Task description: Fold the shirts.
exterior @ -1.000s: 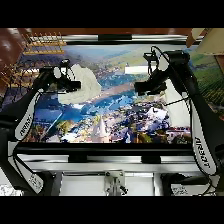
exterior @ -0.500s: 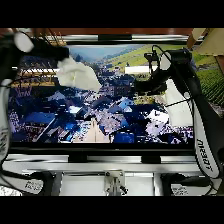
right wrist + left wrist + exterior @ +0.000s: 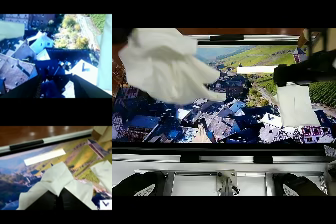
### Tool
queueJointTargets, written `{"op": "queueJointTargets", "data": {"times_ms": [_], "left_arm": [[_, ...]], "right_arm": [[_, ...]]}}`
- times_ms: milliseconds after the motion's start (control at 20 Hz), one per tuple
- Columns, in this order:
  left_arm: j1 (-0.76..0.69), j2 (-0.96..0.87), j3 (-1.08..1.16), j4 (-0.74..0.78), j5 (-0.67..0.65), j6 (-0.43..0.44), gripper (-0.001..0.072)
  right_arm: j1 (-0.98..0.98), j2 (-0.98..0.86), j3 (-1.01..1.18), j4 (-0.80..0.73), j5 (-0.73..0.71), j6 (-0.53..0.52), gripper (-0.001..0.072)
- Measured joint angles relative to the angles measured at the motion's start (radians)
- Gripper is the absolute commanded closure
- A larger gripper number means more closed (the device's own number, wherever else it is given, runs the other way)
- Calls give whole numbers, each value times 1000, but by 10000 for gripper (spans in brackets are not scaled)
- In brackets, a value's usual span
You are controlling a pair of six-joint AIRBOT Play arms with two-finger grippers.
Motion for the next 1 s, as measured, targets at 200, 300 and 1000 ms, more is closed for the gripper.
{"op": "queueJointTargets", "data": {"times_ms": [200,300,1000], "left_arm": [[-190,-35,-262,-1,79,-87,679],[-281,-86,-377,-2,134,-137,302],[138,45,-638,127,-319,-113,-13]], "right_arm": [[0,102,0,-12,29,37,206],[0,114,-1,-13,57,45,206],[-69,-135,-216,88,174,-115,51]]}}
